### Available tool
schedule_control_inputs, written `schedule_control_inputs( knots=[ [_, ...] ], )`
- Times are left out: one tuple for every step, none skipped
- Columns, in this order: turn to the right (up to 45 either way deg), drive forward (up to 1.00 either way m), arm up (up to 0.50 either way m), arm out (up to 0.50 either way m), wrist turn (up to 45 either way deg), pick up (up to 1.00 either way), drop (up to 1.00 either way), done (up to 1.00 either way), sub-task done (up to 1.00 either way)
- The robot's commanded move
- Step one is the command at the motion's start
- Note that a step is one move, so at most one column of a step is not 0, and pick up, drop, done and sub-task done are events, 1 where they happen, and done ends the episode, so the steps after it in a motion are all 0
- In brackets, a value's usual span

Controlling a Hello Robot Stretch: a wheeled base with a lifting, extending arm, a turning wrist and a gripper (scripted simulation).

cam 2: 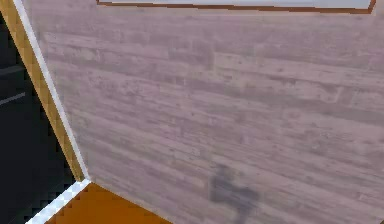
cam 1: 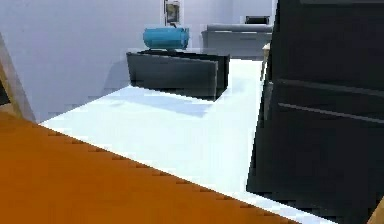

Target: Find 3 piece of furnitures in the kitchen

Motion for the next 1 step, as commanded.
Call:
schedule_control_inputs(
  knots=[
    [3.0, 0.0, 0.0, 0.0, 0.0, 0.0, 0.0, 0.0, 0.0]
  ],
)
